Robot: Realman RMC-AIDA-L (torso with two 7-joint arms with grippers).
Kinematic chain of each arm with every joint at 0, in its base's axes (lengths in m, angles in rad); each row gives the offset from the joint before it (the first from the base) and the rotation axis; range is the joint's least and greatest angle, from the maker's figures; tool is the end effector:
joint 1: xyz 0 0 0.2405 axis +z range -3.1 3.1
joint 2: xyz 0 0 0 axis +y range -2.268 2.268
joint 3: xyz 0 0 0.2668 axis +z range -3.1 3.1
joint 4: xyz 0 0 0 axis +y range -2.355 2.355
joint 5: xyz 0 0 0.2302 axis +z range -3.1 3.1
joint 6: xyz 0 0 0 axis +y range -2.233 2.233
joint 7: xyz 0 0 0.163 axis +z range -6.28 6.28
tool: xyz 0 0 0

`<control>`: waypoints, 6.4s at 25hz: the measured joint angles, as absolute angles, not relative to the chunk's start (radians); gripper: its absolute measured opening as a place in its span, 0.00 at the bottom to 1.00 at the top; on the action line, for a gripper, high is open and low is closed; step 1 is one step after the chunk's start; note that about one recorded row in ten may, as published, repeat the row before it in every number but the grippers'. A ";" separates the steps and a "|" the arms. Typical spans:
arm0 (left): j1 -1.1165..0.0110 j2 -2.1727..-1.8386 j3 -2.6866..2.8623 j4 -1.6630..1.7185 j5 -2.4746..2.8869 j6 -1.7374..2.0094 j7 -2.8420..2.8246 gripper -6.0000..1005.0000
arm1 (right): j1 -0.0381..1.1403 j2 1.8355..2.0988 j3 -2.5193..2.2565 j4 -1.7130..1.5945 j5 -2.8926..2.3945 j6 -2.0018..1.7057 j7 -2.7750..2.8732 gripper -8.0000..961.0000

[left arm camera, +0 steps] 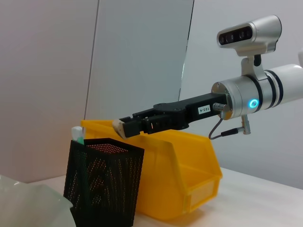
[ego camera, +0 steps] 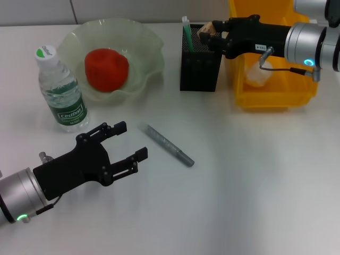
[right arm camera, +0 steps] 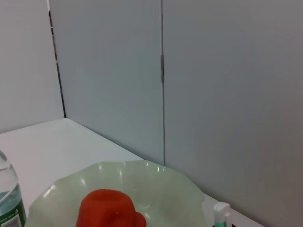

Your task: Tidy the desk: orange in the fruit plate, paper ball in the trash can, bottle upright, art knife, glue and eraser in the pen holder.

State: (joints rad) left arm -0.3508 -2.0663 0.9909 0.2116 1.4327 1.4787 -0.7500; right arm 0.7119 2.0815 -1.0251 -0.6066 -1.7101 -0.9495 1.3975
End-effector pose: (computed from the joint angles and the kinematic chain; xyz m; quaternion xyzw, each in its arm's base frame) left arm -0.3211 0.2766 -0.0811 -0.8981 -0.1843 -0.3302 0.2247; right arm 0.2112 0.4644 -0.0464 -0.9189 0.1855 0.1977 0.2867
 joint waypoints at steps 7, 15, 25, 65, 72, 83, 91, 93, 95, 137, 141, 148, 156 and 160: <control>-0.351 -2.066 0.991 0.212 1.433 1.479 -0.750 0.80 | 0.715 2.082 -1.026 -0.609 -1.710 -0.932 1.399 0.60; -0.348 -2.066 0.991 0.220 1.433 1.476 -0.749 0.80 | 0.722 2.082 -1.028 -0.604 -1.711 -0.926 1.400 0.63; -0.348 -2.066 0.991 0.219 1.433 1.478 -0.750 0.80 | 0.724 2.083 -1.028 -0.609 -1.706 -0.934 1.401 0.68; -0.250 -2.039 1.002 0.285 1.480 1.492 -0.749 0.80 | 0.852 2.086 -1.399 -0.767 -2.137 -1.227 2.015 0.68; -0.236 -2.026 1.003 0.287 1.499 1.514 -0.749 0.80 | 0.863 2.092 -1.494 -0.727 -2.093 -1.158 2.026 0.68; -0.203 -2.003 1.004 0.287 1.505 1.530 -0.743 0.80 | 0.863 2.092 -1.613 -0.701 -2.032 -1.041 2.035 0.67; -0.193 -1.994 1.002 0.286 1.511 1.530 -0.741 0.80 | 0.868 2.092 -1.678 -0.698 -2.003 -0.983 2.048 0.67; -0.192 -1.990 0.998 0.287 1.531 1.528 -0.743 0.80 | 0.869 2.092 -1.687 -0.698 -2.002 -0.976 2.053 0.67; -0.192 -1.990 0.998 0.287 1.531 1.529 -0.742 0.80 | 0.870 2.092 -1.702 -0.698 -2.002 -0.964 2.062 0.66; -0.201 -1.992 0.992 0.291 1.532 1.544 -0.749 0.80 | 0.871 2.092 -1.784 -0.667 -1.976 -0.888 2.071 0.46; -0.201 -1.993 0.992 0.293 1.532 1.544 -0.750 0.80 | 0.872 2.092 -1.792 -0.662 -1.976 -0.878 2.071 0.42; -0.201 -1.993 0.992 0.294 1.532 1.546 -0.750 0.80 | 0.873 2.092 -1.792 -0.660 -1.976 -0.877 2.071 0.35; -0.201 -1.994 0.992 0.296 1.527 1.555 -0.750 0.80 | 0.867 2.092 -1.780 -0.669 -1.976 -0.877 2.071 0.16; -0.201 -1.994 0.992 0.296 1.526 1.555 -0.750 0.80 | 0.850 2.091 -1.761 -0.700 -1.976 -0.883 2.071 0.15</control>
